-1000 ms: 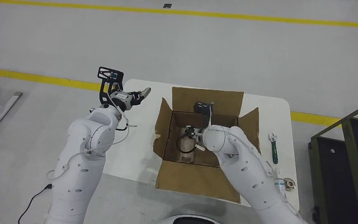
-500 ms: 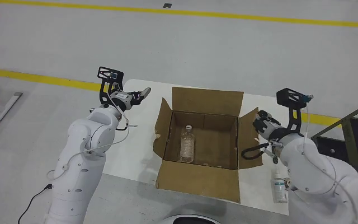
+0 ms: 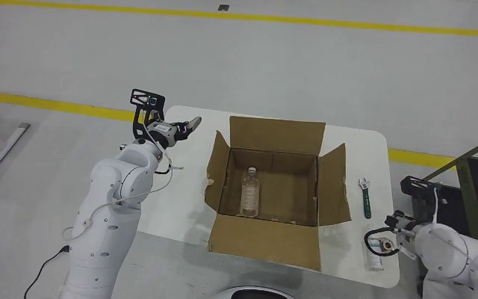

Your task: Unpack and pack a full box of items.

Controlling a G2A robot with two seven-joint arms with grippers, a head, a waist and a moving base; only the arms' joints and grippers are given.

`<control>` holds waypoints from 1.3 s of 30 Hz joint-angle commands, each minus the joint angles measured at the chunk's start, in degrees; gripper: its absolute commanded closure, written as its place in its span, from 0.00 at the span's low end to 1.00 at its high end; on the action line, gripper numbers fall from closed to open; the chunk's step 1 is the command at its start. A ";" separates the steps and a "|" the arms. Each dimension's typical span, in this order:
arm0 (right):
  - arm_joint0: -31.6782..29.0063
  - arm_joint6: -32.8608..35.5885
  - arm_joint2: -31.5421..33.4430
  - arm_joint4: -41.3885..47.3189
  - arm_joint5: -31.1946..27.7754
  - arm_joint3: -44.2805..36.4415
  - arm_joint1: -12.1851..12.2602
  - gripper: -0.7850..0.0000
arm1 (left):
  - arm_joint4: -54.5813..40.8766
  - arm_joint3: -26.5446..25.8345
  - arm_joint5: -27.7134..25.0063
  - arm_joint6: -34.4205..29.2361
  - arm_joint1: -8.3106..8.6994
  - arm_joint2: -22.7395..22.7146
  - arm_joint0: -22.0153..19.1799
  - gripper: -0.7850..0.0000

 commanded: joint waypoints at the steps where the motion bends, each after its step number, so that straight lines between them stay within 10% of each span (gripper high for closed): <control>1: -2.51 0.01 0.41 -0.66 -2.48 2.08 0.44 1.00 | 0.00 0.00 0.00 0.00 0.00 0.00 0.00 0.00; 18: -5.57 -2.93 -3.81 -4.44 -7.46 7.75 1.27 1.00 | 0.00 0.00 0.00 0.00 0.00 0.00 0.00 0.00; 24: -3.06 -1.66 -5.67 -6.18 -9.98 11.45 1.59 0.64 | 0.00 0.00 0.00 0.00 0.00 0.00 0.00 0.00; 39: 0.99 -0.46 -7.02 -7.45 -10.98 19.12 2.05 0.55 | 0.00 0.00 0.00 0.00 0.00 0.00 0.00 0.00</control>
